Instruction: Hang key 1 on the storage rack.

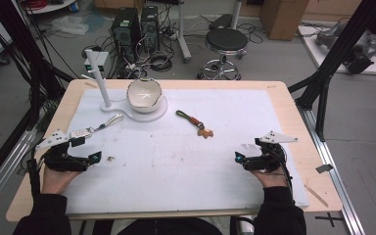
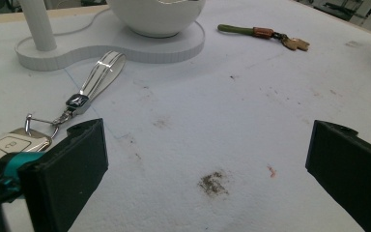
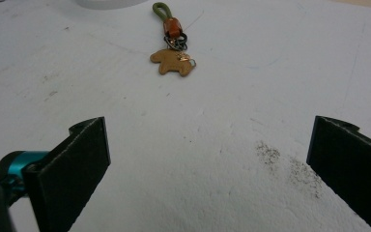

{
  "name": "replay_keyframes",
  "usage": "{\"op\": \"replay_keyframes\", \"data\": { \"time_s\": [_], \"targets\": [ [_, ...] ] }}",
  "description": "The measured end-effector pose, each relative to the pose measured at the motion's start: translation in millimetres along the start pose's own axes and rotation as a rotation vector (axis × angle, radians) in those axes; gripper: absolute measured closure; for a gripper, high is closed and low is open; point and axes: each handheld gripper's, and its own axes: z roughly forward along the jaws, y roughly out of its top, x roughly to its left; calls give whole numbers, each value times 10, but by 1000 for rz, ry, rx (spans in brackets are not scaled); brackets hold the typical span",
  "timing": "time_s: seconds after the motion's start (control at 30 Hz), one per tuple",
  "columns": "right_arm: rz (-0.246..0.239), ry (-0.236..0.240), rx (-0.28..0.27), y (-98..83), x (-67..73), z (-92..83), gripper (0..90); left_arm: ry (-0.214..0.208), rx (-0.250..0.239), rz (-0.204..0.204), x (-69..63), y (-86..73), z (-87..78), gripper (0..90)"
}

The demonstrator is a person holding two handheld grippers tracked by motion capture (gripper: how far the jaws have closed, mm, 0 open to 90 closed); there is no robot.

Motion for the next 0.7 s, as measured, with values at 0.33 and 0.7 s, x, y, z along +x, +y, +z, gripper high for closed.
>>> {"op": "replay_keyframes", "data": {
  "time_s": [0.33, 0.7],
  "targets": [
    [-15, 22, 39, 134, 70, 125, 7, 4, 16, 2, -10, -2, 9, 17],
    [-23, 23, 107, 218, 107, 266, 7, 3, 26, 8, -18, -5, 1, 17]
  ]
}}
